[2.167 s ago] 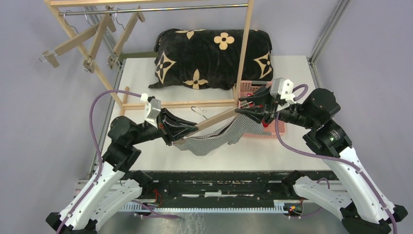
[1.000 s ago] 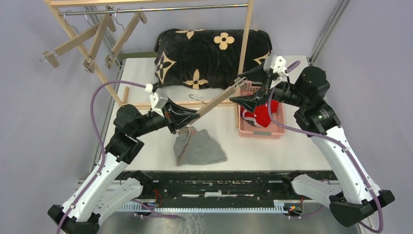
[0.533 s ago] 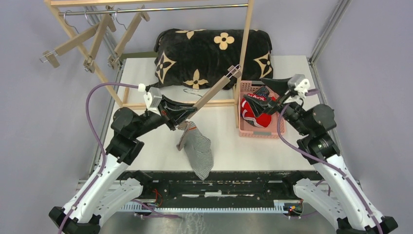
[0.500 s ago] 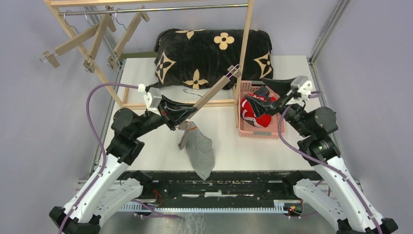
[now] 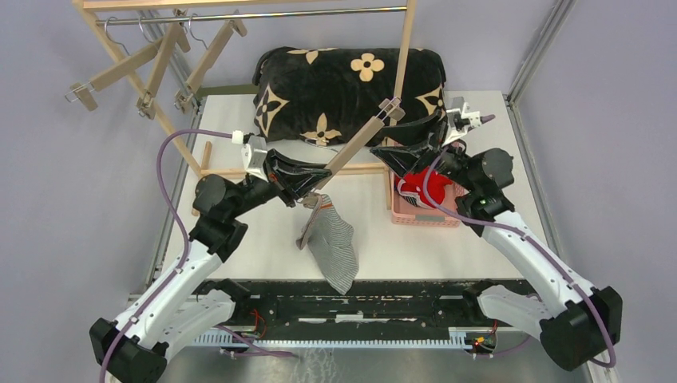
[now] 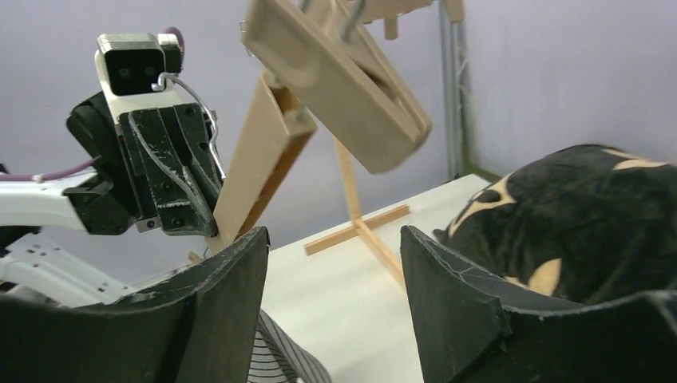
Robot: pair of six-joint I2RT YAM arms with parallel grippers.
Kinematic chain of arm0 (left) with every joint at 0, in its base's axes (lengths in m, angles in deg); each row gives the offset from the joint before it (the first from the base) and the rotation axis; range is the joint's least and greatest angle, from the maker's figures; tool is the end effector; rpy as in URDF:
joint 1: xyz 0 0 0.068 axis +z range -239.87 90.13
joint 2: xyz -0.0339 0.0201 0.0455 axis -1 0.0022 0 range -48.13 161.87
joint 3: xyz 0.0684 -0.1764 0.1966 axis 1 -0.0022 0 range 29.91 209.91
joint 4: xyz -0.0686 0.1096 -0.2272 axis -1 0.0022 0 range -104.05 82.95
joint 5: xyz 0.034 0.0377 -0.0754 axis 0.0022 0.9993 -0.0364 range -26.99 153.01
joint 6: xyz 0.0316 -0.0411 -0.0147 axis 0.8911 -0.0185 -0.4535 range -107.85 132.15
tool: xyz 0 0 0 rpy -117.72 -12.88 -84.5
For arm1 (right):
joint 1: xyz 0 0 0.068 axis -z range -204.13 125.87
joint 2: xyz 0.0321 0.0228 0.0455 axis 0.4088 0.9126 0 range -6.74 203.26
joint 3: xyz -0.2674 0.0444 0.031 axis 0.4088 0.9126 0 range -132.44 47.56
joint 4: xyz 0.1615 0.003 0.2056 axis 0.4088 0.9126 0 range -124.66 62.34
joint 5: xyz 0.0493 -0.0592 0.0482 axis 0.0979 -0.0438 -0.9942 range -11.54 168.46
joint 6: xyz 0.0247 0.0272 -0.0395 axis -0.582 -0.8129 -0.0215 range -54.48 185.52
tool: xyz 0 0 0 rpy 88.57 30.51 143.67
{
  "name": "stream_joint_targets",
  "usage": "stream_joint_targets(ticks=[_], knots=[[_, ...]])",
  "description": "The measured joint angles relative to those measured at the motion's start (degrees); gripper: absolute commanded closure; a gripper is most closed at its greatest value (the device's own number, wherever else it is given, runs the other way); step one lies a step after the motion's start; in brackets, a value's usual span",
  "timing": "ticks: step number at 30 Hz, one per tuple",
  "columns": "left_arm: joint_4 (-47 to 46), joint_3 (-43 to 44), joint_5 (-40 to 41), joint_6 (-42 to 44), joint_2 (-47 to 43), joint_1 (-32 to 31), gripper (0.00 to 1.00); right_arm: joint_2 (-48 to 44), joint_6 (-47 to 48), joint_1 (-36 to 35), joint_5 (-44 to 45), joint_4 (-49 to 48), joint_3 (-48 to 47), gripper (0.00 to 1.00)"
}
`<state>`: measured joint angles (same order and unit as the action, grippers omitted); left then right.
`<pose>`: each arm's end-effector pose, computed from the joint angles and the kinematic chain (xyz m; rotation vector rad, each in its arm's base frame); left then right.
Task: Remove the underwear clipped to the hanger
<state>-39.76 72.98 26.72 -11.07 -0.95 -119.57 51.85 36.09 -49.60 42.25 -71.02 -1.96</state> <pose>0.1500 -0.1097 0.3873 0.6593 1.1898 -1.1629 0.1941 0.1158 0.4066 -0.5647 1.1457 1.1780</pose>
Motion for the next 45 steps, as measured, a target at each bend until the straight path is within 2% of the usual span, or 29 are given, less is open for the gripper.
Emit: stream_joint_targets(ticks=[14, 32, 40, 42, 45], knots=[[-6.21, 0.00, -1.33, -2.51, 2.34, 0.00, 0.97, 4.74, -12.17, 0.02, -5.27, -16.94, -1.29, 0.28], [-10.88, -1.20, -2.73, -5.31, 4.55, 0.00, 0.97, 10.75, -18.84, -0.44, -5.38, -24.72, -3.21, 0.31], [-14.36, -1.27, -3.08, -6.56, 7.34, 0.09, 0.97, 12.52, -18.23, -2.78, -5.35, -24.26, -5.29, 0.35], [-15.06, -1.27, -3.08, -6.99, 7.67, 0.11, 0.97, 12.83, -17.22, -3.76, -5.38, -22.82, -5.92, 0.39], [-15.43, -1.27, -3.10, -7.37, 7.65, 0.11, 0.97, 12.83, -15.13, -5.22, -5.57, -20.00, -6.64, 0.50]])
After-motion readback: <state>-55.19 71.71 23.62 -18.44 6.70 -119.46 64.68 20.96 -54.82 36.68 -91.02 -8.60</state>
